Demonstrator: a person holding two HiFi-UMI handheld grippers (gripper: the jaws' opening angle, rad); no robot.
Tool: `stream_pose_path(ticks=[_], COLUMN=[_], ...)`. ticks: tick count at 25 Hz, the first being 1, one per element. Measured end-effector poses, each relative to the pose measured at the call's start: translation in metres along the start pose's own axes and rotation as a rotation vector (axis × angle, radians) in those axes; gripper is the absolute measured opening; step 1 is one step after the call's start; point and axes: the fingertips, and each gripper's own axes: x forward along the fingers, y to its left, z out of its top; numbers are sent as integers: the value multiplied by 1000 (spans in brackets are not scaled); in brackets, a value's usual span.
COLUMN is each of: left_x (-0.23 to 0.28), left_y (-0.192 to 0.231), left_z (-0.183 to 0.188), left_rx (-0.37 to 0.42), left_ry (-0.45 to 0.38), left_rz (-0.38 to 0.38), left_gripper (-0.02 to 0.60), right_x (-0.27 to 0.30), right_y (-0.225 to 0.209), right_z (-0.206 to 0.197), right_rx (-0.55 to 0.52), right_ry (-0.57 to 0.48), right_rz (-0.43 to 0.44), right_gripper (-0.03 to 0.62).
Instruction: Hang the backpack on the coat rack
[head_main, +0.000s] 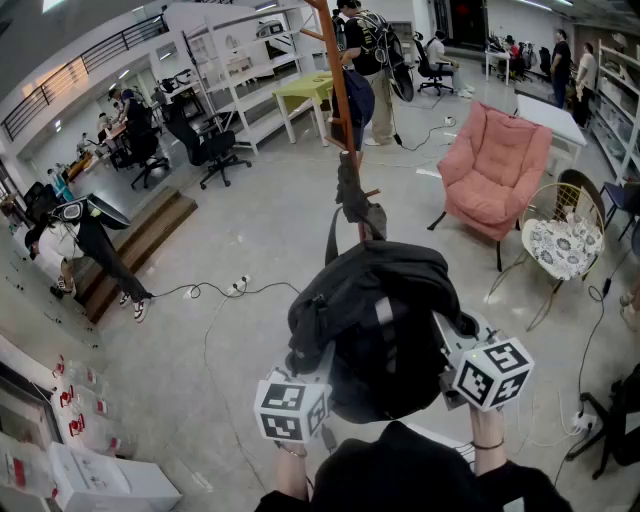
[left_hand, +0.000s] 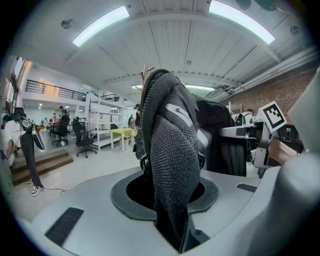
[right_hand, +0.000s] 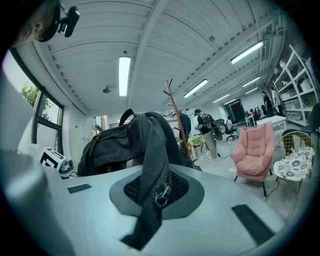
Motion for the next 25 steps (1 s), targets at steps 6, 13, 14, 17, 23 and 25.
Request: stream_pose_path(ticks=[6,13,14,17,23,25], left_x=[1,2,3,5,13,15], left_y=[-4,-7,-7,-10,-17,-16], left_z=[-3,-5,-6,-8,-12,-11], left_rx=[-4,-11,-12,-22,-52,-57], left_ry=[5,15,17,23,32,38], left_rz=[-2,17,23,42,89,93], left_gripper=[115,115,115,115,115,115], right_x=[-3,0,0,2,9,12], right_y=[-3,-7,-8,-13,-24,-27], right_z=[-3,-4,-5,-7,-9,-8], right_rx=[-2,7,9,17,18,20], right_ry=[6,22,24,30,48,55], right_rz=[-4,9,13,26,38,43], right_gripper=[29,29,29,29,29,29])
